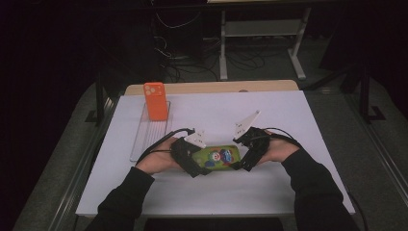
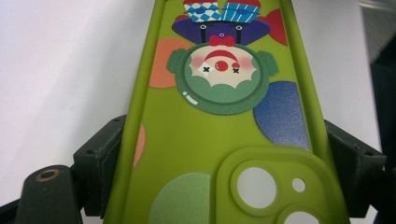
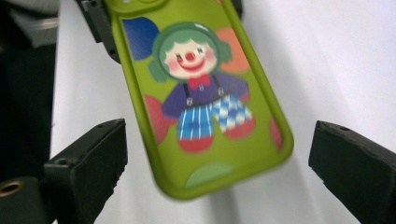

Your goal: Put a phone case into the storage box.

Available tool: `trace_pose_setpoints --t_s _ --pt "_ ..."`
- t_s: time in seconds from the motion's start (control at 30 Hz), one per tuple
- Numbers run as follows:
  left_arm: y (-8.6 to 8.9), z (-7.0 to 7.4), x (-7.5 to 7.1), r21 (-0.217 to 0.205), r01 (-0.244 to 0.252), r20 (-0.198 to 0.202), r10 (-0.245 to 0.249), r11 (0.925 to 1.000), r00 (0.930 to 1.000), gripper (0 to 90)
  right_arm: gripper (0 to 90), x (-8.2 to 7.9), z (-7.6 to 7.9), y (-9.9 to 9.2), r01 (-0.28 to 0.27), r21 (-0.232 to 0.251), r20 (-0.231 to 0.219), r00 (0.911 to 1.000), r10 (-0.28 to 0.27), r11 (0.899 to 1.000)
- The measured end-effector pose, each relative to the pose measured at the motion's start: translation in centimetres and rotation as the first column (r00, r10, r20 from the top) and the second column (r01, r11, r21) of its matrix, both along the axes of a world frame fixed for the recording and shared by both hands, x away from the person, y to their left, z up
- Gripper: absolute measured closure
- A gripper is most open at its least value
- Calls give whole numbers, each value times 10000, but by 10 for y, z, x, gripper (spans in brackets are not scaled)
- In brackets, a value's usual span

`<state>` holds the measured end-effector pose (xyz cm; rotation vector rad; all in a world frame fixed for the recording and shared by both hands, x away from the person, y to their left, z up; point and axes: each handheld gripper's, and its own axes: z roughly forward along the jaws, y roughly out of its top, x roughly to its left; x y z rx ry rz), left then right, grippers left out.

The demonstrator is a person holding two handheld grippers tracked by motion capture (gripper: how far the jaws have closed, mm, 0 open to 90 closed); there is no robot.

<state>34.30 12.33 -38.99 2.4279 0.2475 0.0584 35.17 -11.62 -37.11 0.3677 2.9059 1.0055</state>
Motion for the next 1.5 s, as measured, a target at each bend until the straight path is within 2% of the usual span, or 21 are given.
trace_pose_setpoints --t_s 0.1,0.2,0.33,0.5,0.57,0.63,0.67,0.73,0.77,0.83,0.9,1.03,1.07,1.1,1.17,1.2,1.27,1.4,1.43,1.47,1.5 --pt "1 -1 0 -73 -630 -47 629 9980 9980 151 30 2 -5 -10 687 321 170 9975 -692 9971" --pt "1 -2 1 95 -1149 -1 1149 9933 9934 151 14 0 -9 -16 1560 464 144 9875 -1568 9867" --pt "1 -4 3 302 -1669 102 1667 9855 9860 151 5 -5 -14 -25 2813 950 -572 9592 -2769 9549" --pt "-1 -5 3 168 -2399 36 2399 9707 9708 151 2 -9 -25 -32 3612 1073 -660 9322 -3559 9263" --pt "1 -4 4 70 -2592 67 2592 9658 9658 151 0 -12 -28 -34 3769 1187 -589 9262 -3724 9186" --pt "3 -2 6 181 -2564 143 2562 9664 9665 151 0 -15 -30 -34 4113 1294 -665 9115 -4059 9023" --pt "4 -1 6 -24 -2779 50 2779 9606 9606 151 0 -16 -32 -35 4209 1395 -664 9071 -4157 8963" --pt "4 -1 7 -119 -2878 48 2879 9576 9576 151 0 -19 -36 -36 4638 1456 -524 8857 -4613 8739" --pt "5 0 8 -35 -2856 73 2856 9583 9583 151 0 -20 -38 -37 4722 1480 -539 8812 -4697 8690" --pt "7 2 11 -70 -2961 45 2962 9551 9551 151 0 -23 -42 -38 5042 1485 -639 8634 -5005 8508" --pt "8 3 12 -268 -3124 -75 3123 9496 9499 151 0 -25 -44 -39 5275 1606 -695 8492 -5235 8343" --pt "8 5 13 -450 -3141 -164 3137 9483 9494 151 0 -29 -46 -38 5570 2083 -560 8274 -5588 8039" --pt "7 5 13 -389 -3113 -121 3110 9495 9503 151 0 -30 -46 -37 5587 2134 -465 8252 -5629 8015" --pt "6 4 12 -555 -3218 -230 3210 9452 9468 151 0 -30 -46 -37 5614 2189 -246 8208 -5707 7980" --pt "7 4 13 -332 -3104 -164 3100 9500 9506 150 0 -30 -45 -37 5667 2253 -125 8150 -5793 7925" --pt "6 3 13 -424 -3168 -215 3162 9475 9485 150 0 -29 -46 -38 5656 2309 16 8135 -5816 7917" --pt "6 3 13 -342 -3104 -198 3099 9500 9506 150 0 -29 -46 -38 5660 2311 142 8113 -5845 7913" --pt "7 4 14 -376 -3105 -262 3097 9498 9505 150 0 -30 -46 -37 5526 2279 478 8160 -5761 8017" --pt "7 4 14 -359 -3105 -251 3097 9499 9505 150 0 -30 -46 -36 5394 2258 596 8235 -5641 8112" --pt "6 3 13 -468 -3197 -324 3184 9464 9474 150 0 -31 -46 -35 5388 2261 599 8238 -5637 8115" --pt "7 4 14 -328 -3097 -259 3090 9503 9507 150 0 -31 -46 -34 5291 2233 808 8269 -5565 8186"
